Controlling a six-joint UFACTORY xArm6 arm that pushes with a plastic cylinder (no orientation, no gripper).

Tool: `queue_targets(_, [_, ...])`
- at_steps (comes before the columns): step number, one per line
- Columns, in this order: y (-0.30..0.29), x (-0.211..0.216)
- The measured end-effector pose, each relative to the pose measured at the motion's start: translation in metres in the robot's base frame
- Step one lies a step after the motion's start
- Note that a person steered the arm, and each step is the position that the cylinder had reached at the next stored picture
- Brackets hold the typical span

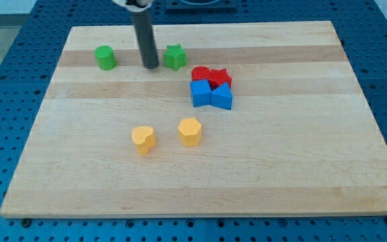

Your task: Place the green blocks towards the top right of the board

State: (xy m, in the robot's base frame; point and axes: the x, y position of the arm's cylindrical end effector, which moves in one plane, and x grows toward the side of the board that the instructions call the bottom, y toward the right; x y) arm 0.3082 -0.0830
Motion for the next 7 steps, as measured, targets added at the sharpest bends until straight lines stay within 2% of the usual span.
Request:
queue_targets(1, [0.064,-0.036])
queue_targets(2, [0.096,-0.040])
queue_targets(3, [0.064,-0.027])
queue_targets(5, [0.077,0.017])
queue_targets(7, [0.189,-0.045])
